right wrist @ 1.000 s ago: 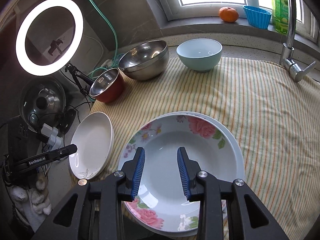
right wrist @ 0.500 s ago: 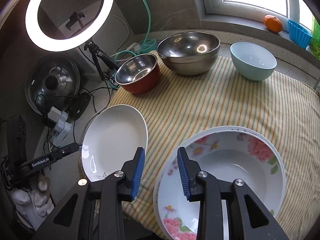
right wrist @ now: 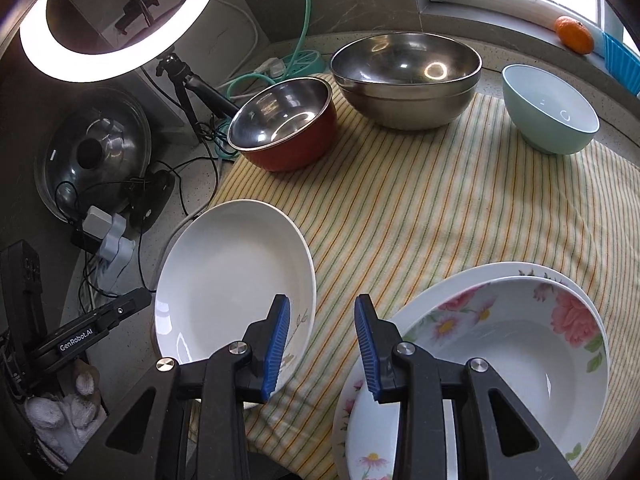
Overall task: Organize plates and bowls
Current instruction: 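Close both tools on the rim of the white leaf-pattern plate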
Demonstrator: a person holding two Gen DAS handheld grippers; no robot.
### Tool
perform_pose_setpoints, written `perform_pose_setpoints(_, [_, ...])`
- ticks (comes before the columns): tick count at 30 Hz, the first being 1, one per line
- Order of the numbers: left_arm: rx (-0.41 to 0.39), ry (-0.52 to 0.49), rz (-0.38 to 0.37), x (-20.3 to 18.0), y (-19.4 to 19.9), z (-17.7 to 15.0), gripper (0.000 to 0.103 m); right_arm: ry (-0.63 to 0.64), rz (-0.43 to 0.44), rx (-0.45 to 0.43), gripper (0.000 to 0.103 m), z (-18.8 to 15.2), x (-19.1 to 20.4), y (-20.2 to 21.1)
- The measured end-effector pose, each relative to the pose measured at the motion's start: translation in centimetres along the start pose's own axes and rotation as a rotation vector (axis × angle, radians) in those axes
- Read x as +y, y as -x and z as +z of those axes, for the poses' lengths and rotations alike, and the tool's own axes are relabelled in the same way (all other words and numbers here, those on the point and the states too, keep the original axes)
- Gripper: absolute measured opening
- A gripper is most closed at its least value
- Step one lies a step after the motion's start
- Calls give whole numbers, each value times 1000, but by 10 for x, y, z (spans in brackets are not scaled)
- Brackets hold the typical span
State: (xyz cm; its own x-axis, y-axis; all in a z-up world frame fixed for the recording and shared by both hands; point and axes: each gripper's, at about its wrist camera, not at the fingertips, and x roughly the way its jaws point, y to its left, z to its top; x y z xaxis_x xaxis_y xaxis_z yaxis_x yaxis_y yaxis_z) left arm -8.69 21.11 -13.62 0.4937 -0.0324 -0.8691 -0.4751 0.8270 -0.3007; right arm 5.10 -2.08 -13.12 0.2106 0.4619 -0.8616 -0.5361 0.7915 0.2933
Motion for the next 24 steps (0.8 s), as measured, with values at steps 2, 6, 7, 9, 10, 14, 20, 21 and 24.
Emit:
perform_pose_setpoints(2, [2, 1, 1, 1, -1, 0, 13, 13, -9, 8, 30, 1, 4, -5])
perform_pose_setpoints(6, [10, -2, 0, 2, -4, 0, 13, 10, -10, 17, 30, 4, 5, -12])
perform_pose_setpoints(7, [13, -2, -3, 3, -5, 0, 13, 8, -10, 21, 30, 5, 5, -13])
perform_pose_setpoints(9, [18, -3, -7, 2, -8, 0, 13, 7, -12, 27, 30, 6, 5, -17])
perform_pose_setpoints(10, [20, -4, -8, 2, -9, 0, 13, 7, -12, 30, 30, 7, 5, -19])
perform_pose_setpoints(14, [36, 0, -12, 3, -16, 0, 13, 10, -8, 39, 30, 9, 6, -24])
perform_pose_setpoints(20, [63, 15, -33, 5, -25, 2, 13, 1, -2, 60, 24, 12, 5, -34])
perform_pose_setpoints(21, [65, 16, -36, 5, -26, 2, 13, 0, -3, 62, 23, 12, 5, -35])
perform_pose_setpoints(24, [69, 17, -39, 4, -28, 3, 13, -4, 1, 70, 19, 13, 4, -38])
